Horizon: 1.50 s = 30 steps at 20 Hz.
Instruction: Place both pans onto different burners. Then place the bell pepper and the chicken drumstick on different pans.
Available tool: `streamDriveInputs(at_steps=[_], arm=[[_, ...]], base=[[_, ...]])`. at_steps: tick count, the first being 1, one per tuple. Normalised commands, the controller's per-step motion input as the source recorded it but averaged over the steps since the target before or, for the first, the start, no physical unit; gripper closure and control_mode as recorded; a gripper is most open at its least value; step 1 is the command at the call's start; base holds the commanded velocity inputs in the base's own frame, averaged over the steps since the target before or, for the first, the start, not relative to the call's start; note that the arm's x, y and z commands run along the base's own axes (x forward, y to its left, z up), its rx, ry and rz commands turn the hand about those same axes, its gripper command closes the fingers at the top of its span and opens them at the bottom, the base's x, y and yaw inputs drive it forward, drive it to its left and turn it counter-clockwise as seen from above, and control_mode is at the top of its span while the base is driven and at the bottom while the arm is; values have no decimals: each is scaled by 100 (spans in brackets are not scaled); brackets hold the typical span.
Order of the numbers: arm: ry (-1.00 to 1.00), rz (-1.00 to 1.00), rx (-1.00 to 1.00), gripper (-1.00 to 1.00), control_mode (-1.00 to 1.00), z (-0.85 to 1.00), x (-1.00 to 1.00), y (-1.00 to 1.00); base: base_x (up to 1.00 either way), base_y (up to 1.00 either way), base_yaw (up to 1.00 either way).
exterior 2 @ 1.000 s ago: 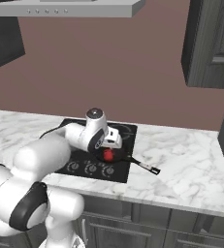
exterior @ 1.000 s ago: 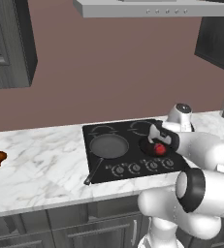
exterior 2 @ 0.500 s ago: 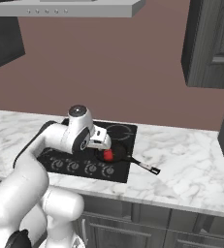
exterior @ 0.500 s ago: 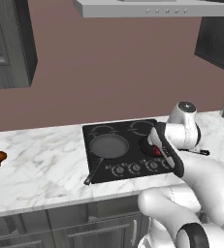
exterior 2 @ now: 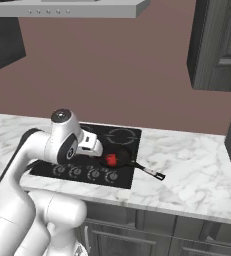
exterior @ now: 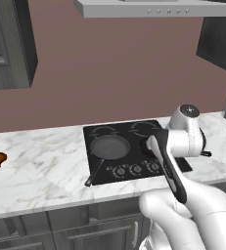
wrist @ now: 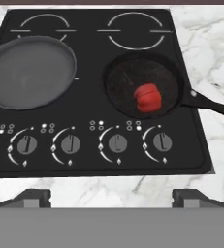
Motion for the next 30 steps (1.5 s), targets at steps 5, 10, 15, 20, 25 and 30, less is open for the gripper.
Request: streamDriveInputs(at_steps=[5,10,15,20,25,30], arm=[[0,0,0,-100,-100,7,-23,5],[0,0,0,-100,-100,0,-39,0],[0,0,0,-100,100,0,0,0],[0,0,0,-100,100,0,0,0],[0,0,0,-100,100,0,0,0],[0,0,0,-100,100,0,0,0]], base=[[0,0,0],[0,0,0],[-47,26,0],[-35,85,0],[1,98,0],[43,58,0]])
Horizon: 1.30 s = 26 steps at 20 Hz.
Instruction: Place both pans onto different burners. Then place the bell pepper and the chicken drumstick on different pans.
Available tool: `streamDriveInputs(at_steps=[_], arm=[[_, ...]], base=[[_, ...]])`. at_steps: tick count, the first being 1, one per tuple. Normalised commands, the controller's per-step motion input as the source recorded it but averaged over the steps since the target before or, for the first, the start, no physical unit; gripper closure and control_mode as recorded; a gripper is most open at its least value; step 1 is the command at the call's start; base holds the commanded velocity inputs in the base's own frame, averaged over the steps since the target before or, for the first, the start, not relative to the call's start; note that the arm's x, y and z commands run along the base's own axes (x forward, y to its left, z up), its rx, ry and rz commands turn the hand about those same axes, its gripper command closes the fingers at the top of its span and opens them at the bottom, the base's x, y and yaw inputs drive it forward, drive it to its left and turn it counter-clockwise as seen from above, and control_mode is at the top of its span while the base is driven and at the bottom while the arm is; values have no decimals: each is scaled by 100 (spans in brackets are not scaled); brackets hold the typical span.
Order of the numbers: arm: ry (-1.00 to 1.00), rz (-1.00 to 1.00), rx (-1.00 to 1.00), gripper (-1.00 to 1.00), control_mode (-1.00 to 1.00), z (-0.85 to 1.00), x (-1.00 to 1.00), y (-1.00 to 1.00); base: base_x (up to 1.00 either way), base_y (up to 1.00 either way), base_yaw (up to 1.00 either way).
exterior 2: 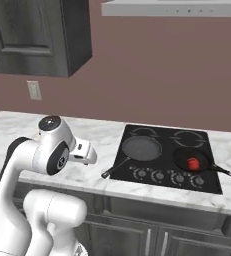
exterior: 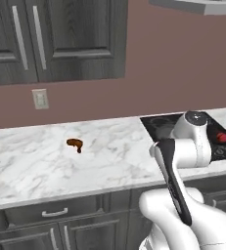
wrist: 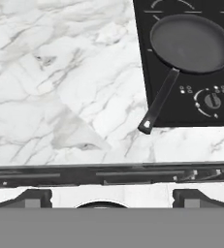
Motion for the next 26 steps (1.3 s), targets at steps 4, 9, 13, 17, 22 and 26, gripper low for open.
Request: streamDriveInputs(at_steps=[4,9,13,17,22,26], arm=[[0,0,0,-100,100,0,0,0],[0,0,0,-100,100,0,0,0],[0,0,0,-100,100,0,0,0],[0,0,0,-100,100,0,0,0],[0,0,0,-100,-100,0,0,4],[0,0,0,-100,-100,0,3,41]], base=[[62,9,0],[61,0,0],[37,0,0],[2,0,0],[0,0,0],[0,0,0]])
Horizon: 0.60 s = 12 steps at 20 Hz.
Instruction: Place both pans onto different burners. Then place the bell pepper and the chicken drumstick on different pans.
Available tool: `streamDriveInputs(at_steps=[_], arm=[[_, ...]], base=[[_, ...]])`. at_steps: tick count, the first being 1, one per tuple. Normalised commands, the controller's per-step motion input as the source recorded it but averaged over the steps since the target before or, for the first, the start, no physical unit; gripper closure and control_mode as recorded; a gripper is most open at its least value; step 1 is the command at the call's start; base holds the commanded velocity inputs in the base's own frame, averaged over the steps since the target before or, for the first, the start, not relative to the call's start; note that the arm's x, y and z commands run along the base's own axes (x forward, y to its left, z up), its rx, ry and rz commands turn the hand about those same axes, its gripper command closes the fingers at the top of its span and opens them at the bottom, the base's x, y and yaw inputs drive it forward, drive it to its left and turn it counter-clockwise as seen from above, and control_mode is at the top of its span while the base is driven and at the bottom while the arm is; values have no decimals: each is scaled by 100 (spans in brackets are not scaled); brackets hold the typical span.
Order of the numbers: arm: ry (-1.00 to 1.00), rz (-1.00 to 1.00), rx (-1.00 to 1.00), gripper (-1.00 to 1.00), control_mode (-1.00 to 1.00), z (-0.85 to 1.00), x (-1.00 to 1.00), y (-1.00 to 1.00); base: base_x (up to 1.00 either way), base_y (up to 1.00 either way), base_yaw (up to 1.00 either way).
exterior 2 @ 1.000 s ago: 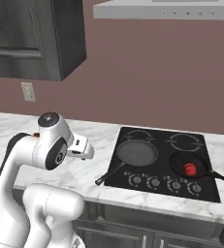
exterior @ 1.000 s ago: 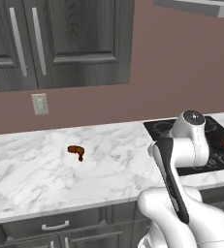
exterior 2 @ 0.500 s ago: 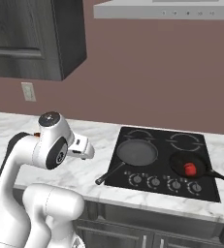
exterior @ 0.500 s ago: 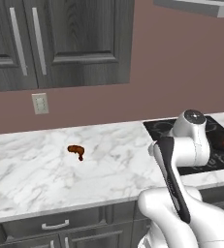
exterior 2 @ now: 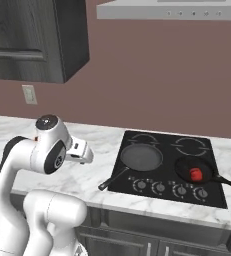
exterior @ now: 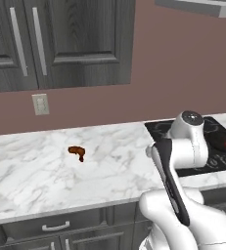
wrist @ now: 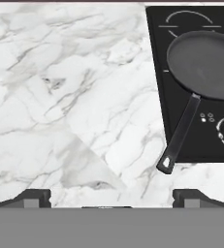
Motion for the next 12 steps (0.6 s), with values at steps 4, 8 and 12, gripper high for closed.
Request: streamDriveInputs(at_steps=[4,8,12], arm=[[0,0,0,-100,-100,0,11,69],[0,0,0,-100,-100,0,29,78],[2,0,0,-100,-100,0,53,59]], base=[[0,0,0],[0,0,0],[0,0,0]])
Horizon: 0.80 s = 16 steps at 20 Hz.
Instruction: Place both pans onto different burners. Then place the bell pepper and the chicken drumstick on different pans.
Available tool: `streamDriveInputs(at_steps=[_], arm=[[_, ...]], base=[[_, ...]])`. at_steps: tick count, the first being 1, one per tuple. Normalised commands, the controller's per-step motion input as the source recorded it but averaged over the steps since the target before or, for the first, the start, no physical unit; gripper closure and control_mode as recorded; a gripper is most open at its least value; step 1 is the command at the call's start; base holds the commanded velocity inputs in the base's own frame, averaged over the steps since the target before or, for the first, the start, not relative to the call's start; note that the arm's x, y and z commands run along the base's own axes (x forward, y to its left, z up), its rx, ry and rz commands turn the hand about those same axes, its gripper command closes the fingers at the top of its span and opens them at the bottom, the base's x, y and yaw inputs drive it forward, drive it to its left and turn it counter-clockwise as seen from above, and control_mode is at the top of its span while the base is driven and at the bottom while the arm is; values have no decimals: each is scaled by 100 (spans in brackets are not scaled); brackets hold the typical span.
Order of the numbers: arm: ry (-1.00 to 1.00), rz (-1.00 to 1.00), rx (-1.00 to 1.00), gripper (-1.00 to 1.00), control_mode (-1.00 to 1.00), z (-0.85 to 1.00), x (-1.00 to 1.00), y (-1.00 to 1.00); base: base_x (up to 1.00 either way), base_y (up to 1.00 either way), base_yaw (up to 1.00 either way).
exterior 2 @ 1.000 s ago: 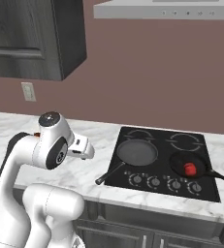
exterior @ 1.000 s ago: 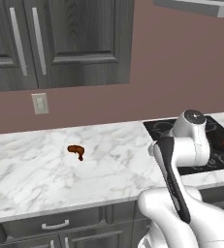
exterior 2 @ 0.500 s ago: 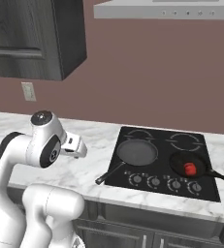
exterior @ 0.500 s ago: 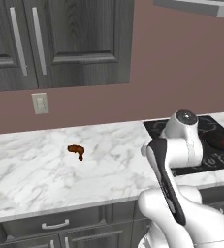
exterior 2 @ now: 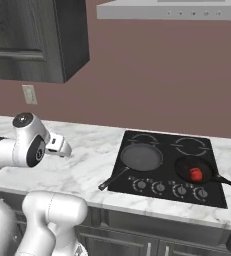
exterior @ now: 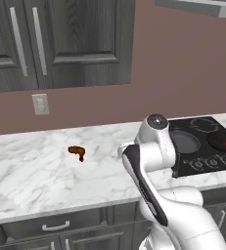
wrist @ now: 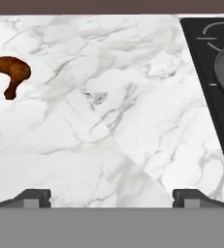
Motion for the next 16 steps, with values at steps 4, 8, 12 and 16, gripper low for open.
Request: streamDriveInputs(at_steps=[4,8,12,16], arm=[[4,0,1,-100,-100,0,53,43],[3,0,5,-100,-100,0,50,26],[5,0,5,-100,-100,-1,53,22],[4,0,1,-100,-100,-4,47,31]], base=[[0,0,0],[0,0,0],[0,0,0],[0,0,0]])
